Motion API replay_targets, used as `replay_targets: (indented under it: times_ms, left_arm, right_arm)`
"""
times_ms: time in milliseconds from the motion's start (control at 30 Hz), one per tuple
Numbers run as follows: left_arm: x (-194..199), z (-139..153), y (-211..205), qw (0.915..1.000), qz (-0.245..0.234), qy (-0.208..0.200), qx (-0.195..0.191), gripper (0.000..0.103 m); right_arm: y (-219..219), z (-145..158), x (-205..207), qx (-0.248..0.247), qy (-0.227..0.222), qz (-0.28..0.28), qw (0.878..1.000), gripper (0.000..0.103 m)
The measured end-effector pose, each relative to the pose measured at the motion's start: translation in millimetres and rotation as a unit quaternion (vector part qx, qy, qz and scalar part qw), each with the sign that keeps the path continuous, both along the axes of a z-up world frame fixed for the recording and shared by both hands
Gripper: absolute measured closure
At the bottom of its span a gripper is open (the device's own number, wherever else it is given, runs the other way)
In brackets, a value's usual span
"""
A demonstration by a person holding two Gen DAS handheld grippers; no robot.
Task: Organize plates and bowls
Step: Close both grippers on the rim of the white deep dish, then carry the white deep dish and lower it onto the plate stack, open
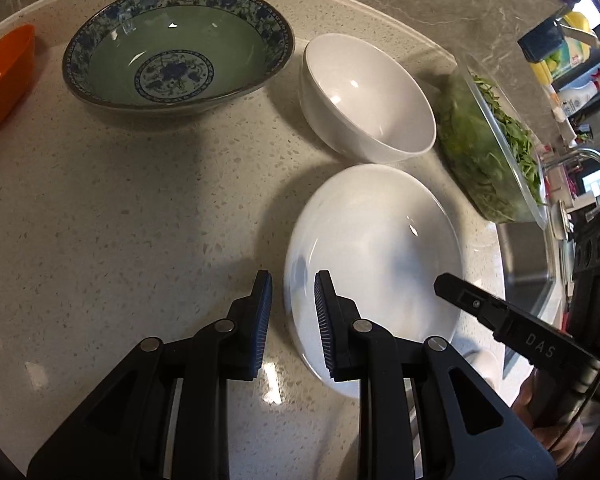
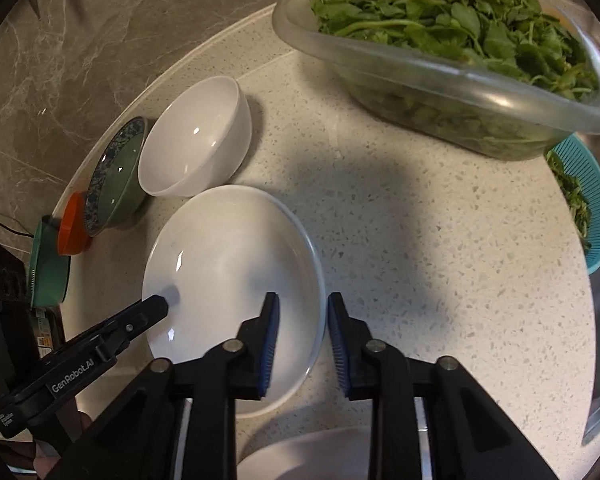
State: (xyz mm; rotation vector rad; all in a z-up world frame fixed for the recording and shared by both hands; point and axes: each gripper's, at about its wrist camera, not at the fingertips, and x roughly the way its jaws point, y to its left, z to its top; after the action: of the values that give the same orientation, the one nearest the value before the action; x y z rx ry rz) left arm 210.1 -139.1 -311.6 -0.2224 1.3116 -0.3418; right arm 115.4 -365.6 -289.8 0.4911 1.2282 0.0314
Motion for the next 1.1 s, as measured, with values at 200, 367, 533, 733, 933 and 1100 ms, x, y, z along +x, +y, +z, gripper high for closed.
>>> replay_targets:
  times_ms: [200,367,533,733,933,1100]
  left_arm:
    - [-1,4,-6,0.9996,-0.012,-0.024,-0.004,0.083]
    - [-9,8,-10,0.9992,-0.016,-0.034,-0.009,0.083]
    - [-18,15,-6,0.999,-0.017,-0.04,-0.01,0.083]
    - [-32,27,1,0.9984,-0.025,-0.05,-0.011,0.083]
    - [-60,53,-8,0.9965,-0.049,-0.065,-0.015,0.083]
    - [-96,75,-32,0.9899,-0.108,-0.091,-0.002,0.083]
  right_arm:
    - [-3,-5,1,0.004,0.007,-0.003,1.0,0.091]
    - [-3,-1,-2,-0.022,0.001,0.002,1.0,0.091]
    - [0,5,-7,-0.029,-0.007,0.008,1.0,0.091]
    - [1,14,-20,-0.031,-0.015,0.013,0.999,0.091]
    - [-6,30,-48,-0.027,-0.026,0.003,0.999,0.091]
    - [-16,52,-92,-0.045,-0.038,-0.009,0.998,0.091]
